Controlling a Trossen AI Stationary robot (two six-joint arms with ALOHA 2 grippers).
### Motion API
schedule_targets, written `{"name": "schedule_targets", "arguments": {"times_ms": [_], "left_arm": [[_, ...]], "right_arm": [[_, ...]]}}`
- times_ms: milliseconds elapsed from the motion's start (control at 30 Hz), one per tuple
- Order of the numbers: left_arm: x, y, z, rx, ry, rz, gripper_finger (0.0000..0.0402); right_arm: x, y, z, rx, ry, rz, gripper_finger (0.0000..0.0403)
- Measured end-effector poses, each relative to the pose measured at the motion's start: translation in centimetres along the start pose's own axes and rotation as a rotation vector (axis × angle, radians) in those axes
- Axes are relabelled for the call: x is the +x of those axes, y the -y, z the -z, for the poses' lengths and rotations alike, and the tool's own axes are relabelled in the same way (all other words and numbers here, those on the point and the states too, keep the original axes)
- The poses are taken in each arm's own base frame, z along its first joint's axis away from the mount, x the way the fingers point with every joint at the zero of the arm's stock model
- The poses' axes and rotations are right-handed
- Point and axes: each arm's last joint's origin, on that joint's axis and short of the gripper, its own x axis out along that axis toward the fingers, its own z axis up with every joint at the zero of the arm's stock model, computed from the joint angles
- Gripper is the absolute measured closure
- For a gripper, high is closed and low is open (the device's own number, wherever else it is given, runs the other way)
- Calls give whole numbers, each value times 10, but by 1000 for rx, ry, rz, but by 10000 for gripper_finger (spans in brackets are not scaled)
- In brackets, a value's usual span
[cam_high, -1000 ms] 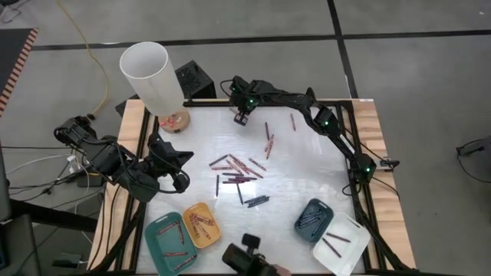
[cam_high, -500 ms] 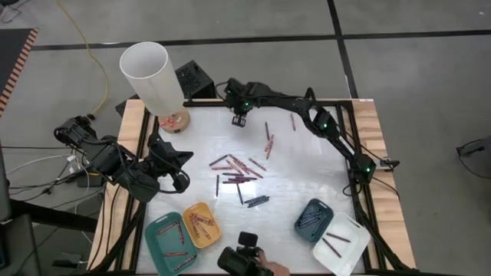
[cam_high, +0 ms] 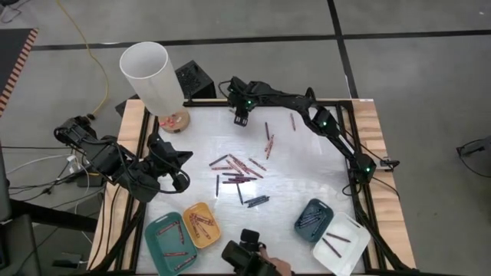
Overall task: Sort crayons
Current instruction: Put the red crayon into the blue bin
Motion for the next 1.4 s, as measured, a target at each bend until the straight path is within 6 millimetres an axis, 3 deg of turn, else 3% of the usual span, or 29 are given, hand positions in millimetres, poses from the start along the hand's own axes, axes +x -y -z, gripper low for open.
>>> {"name": "schedule_targets", "arguments": {"times_ms": [467,633,900,1400], "left_arm": [[0,0,0,-4,0,0,401],[0,0,0,-5,0,0,402],[0,0,0,-5,1,1,401],[0,0,0,-2,-12,11,401]], "right_arm": [[-1,11,6,-3,-5,-52,229],[7,12,16,-9,-65,-117,229],[5,12,15,-37,-63,-91,232],[19,16,24,-3,-116,-130,322]]}}
